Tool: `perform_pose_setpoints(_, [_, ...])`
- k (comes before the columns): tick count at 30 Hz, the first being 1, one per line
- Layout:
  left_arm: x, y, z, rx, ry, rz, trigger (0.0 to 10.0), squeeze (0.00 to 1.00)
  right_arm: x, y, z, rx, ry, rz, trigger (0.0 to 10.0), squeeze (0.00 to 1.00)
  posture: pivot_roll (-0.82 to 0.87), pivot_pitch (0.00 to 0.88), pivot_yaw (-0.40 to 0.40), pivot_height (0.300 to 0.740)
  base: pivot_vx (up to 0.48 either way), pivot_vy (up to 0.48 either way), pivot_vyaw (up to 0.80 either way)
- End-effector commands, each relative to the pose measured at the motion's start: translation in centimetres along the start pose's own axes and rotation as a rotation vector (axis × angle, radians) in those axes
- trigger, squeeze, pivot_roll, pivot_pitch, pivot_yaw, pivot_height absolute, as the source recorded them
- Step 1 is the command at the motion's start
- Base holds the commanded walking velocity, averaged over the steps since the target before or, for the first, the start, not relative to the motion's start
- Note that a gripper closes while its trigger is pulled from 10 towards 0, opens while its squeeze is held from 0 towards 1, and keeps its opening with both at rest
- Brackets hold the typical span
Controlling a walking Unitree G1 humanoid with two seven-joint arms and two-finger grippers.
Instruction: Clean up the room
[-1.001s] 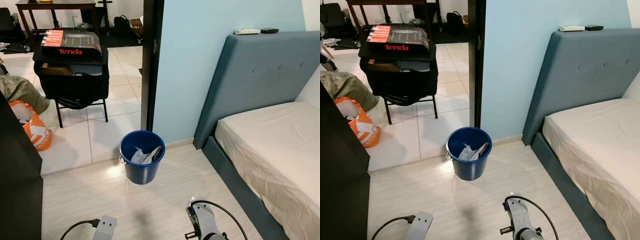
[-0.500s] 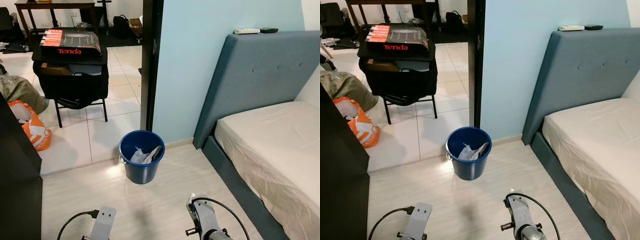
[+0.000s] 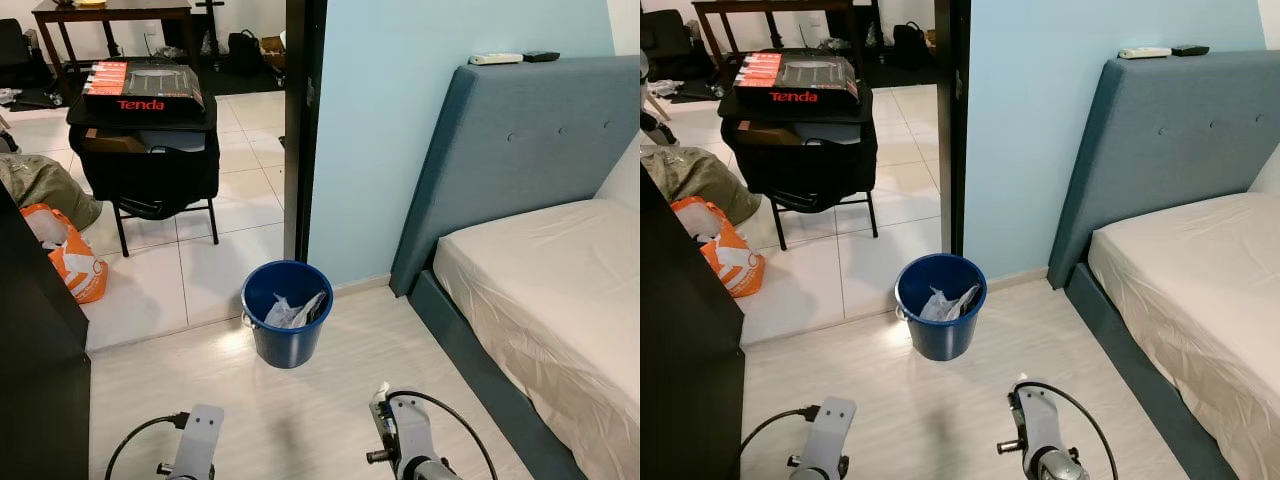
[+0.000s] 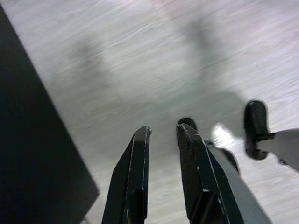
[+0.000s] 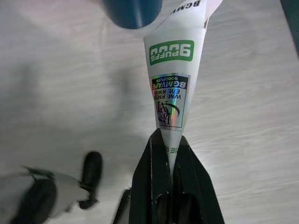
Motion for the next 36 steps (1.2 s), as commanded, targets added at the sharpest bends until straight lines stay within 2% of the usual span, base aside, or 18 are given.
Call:
perform_pose_setpoints(1, [-0.1, -0.5, 0.1, -0.008, -0.005, 0.017, 10.0, 0.00, 0.0, -0.3, 0.1, -0.005, -0.007, -0.035, 10.0, 0.00, 0.03, 0.079, -0.038, 0.740, 0.000, 0.000, 0.00])
perform_pose_setpoints(3, [0.3, -0.6, 0.2, -0.009, -0.014, 0.005, 10.0, 0.00, 0.4, 0.1, 0.1, 0.014, -0.022, -0.067, 10.0, 0.00, 0.04, 0.072, -0.053, 0.740, 0.000, 0.000, 0.00])
perform_pose_setpoints(7, [0.2, -0.9, 0.2, -0.013, -0.003, 0.032, 10.0, 0.00, 0.6, 0.3, 0.1, 0.023, -0.025, -0.060, 10.0, 0.00, 0.04, 0.066, -0.054, 0.740, 0.000, 0.000, 0.00])
perform_pose_setpoints(16, [0.3, -0.6, 0.3, 0.024, -0.009, 0.015, 10.0, 0.00, 0.7, 0.0, 0.1, 0.010, -0.019, -0.023, 10.0, 0.00, 0.03, 0.041, -0.055, 0.740, 0.000, 0.000, 0.00])
perform_pose_setpoints(19, [0.5, -0.8, 0.3, 0.007, -0.016, 0.008, 10.0, 0.00, 1.0, -0.2, 0.2, 0.002, -0.038, 0.030, 10.0, 0.00, 0.03, 0.035, -0.053, 0.740, 0.000, 0.000, 0.00])
perform_pose_setpoints(24, [0.8, -1.1, 0.3, -0.007, -0.026, -0.005, 10.0, 0.00, 1.1, -0.5, 0.3, 0.005, -0.039, 0.015, 10.0, 0.00, 0.03, 0.024, -0.048, 0.740, 0.000, 0.000, 0.00])
perform_pose_setpoints(36, [0.8, -1.5, 0.4, -0.011, -0.010, -0.015, 10.0, 0.00, 0.7, -0.7, 0.4, 0.003, -0.014, 0.071, 10.0, 0.00, 0.03, 0.010, -0.059, 0.740, 0.000, 0.000, 0.00])
Point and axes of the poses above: a point about 5 cm out from each wrist's last joint towards the gripper, its own z axis pointing back from the gripper into the wrist, its own y axis along the axis of the wrist's last joint, x = y × z, the point moved 6 cm from there along -z, pointing out of the wrist towards the gripper, and after that the axes turned 6 degrees about -z, right-handed, at the moved point
